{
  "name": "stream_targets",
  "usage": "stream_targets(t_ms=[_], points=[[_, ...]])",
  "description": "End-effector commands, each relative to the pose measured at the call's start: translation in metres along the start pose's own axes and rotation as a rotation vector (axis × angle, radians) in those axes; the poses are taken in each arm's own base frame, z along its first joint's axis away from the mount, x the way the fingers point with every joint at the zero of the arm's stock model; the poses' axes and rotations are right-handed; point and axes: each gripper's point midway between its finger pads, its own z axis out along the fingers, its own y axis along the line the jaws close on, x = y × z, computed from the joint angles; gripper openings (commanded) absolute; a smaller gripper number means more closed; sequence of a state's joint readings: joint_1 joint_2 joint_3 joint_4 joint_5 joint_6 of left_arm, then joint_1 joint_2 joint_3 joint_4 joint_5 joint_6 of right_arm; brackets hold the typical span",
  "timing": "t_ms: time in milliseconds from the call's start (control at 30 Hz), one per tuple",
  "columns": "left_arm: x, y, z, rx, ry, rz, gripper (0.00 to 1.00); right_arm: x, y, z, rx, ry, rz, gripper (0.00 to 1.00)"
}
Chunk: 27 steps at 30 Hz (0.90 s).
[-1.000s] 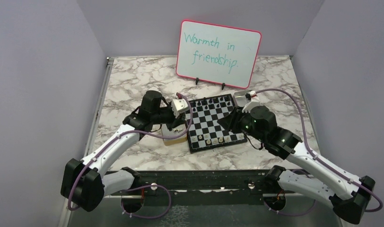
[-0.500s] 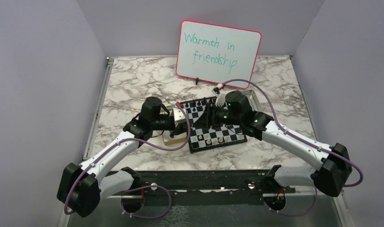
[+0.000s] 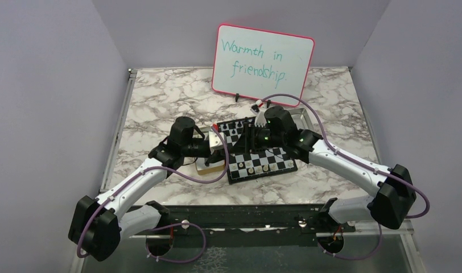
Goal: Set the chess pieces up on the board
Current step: Place the chess piece on the chessboard.
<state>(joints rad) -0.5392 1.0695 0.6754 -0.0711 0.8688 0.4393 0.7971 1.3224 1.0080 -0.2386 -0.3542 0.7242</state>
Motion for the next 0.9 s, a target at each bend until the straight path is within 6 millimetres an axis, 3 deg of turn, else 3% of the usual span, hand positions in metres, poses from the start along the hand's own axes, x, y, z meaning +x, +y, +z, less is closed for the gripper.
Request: stream_targets(t_ms=[0, 233, 500, 667, 867], points=[[-0.007, -0.009, 0.001, 0.045, -0.036, 0.050, 0.00, 0.000, -0.004, 0.000, 0.028, 0.010, 0.005, 0.48], [-0.009, -0.012, 0.000, 0.055, -0.042, 0.066, 0.00, 0.004, -0.003, 0.005, -0.006, 0.008, 0.038, 0.41], [-0.011, -0.016, 0.001, 0.073, -0.050, 0.078, 0.00, 0.008, -0.010, 0.007, 0.009, 0.012, 0.045, 0.41], [-0.013, -0.017, 0.000, 0.078, -0.049, 0.089, 0.00, 0.008, -0.002, 0.009, -0.053, 0.003, 0.014, 0.43], [-0.018, -0.019, -0.001, 0.093, -0.062, 0.098, 0.00, 0.013, -0.003, 0.008, -0.079, -0.004, 0.010, 0.31]])
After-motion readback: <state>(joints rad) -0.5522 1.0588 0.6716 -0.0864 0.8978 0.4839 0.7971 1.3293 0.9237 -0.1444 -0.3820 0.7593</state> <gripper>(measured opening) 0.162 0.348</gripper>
